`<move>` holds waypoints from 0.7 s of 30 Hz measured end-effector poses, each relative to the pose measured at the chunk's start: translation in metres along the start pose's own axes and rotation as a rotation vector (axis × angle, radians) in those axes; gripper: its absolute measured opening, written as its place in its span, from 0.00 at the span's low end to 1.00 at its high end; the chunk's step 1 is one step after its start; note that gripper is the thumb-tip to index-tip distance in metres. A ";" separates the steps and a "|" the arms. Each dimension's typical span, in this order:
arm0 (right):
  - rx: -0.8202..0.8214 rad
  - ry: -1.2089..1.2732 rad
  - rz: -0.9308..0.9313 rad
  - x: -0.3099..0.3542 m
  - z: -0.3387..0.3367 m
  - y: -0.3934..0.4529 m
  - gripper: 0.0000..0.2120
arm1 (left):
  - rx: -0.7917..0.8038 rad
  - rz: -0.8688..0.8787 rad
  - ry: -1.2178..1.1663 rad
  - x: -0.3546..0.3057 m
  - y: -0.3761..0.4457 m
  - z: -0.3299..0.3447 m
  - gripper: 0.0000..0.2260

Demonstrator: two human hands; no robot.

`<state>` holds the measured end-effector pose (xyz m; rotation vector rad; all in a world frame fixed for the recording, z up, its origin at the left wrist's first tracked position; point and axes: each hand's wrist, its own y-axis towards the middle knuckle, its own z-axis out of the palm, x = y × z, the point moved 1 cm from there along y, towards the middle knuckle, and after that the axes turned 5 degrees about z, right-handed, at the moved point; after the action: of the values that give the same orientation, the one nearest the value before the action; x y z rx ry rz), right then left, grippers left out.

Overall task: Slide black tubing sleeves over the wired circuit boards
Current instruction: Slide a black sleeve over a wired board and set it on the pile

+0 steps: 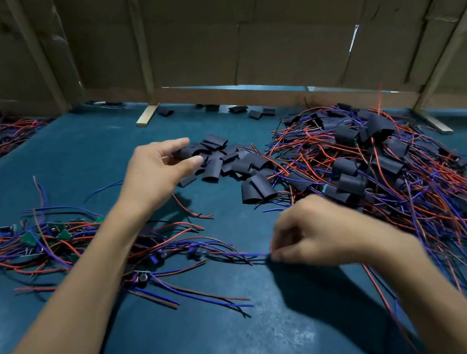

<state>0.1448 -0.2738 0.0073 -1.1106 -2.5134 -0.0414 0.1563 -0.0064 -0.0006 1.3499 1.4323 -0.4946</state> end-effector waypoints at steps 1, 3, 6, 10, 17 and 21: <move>-0.006 0.014 0.064 -0.009 -0.011 -0.005 0.04 | 0.016 0.020 0.027 0.000 -0.001 0.002 0.14; -0.001 0.020 0.187 -0.030 -0.031 -0.018 0.03 | 0.077 0.088 0.168 -0.002 -0.004 0.006 0.06; 0.040 0.039 0.279 -0.048 -0.044 -0.033 0.06 | 0.212 0.211 0.483 0.001 -0.008 0.012 0.13; -0.304 0.167 0.040 -0.028 -0.035 -0.024 0.05 | 0.543 0.280 0.766 0.011 -0.010 0.022 0.14; -0.169 -0.032 -0.097 0.015 0.028 0.012 0.13 | 0.784 0.366 0.747 0.008 -0.013 0.021 0.18; -0.159 0.128 -0.092 0.001 0.004 -0.001 0.08 | 0.756 0.328 0.751 0.001 -0.013 0.024 0.24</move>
<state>0.1427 -0.2730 0.0041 -1.0161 -2.4782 -0.3326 0.1544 -0.0296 -0.0140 2.5239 1.6145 -0.3234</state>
